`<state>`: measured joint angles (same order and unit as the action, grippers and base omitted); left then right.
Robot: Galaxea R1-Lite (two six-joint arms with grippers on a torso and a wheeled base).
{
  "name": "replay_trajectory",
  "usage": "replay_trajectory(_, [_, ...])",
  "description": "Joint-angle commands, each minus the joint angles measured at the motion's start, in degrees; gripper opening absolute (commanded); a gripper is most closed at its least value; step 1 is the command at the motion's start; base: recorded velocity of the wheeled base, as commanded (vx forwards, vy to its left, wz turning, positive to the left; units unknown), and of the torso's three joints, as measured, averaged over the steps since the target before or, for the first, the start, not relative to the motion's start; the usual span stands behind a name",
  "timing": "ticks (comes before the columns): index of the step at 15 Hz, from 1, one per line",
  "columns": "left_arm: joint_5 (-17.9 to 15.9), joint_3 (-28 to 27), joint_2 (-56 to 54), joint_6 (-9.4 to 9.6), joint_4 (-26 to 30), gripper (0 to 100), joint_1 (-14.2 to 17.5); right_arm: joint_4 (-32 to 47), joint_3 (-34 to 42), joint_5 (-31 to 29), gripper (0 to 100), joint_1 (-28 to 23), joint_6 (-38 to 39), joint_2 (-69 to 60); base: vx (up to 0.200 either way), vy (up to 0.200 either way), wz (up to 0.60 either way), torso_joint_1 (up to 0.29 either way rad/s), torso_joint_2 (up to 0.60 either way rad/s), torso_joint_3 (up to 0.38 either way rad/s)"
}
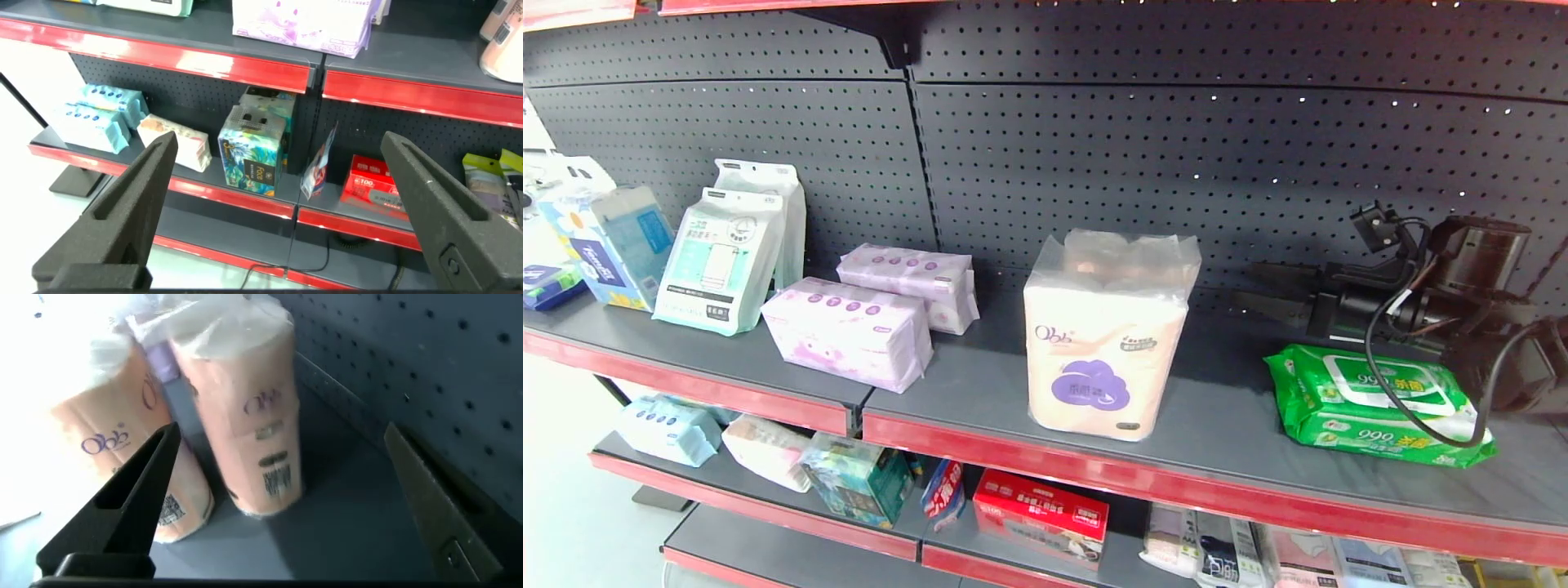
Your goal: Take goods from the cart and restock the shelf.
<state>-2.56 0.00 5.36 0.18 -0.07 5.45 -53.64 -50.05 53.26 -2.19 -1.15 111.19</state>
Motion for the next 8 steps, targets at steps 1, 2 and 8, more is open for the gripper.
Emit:
replay_trajectory(1, [0.0,0.0,0.1,-0.01,0.0,100,0.0,2.0,1.6,-1.8,100,-1.3,0.0,-2.9,0.000,0.000,0.00,0.000,0.00,0.000])
replay_trajectory(2, [0.0,0.0,0.1,-0.01,0.0,100,0.1,3.3,2.1,-2.9,100,-1.7,-0.2,-3.8,0.000,0.000,0.00,0.000,0.00,0.000])
replay_trajectory(8, [0.0,0.0,0.1,-0.01,0.0,100,0.1,8.3,9.0,-14.7,100,-0.4,-0.8,-11.8,0.000,0.000,0.00,0.000,0.00,0.000])
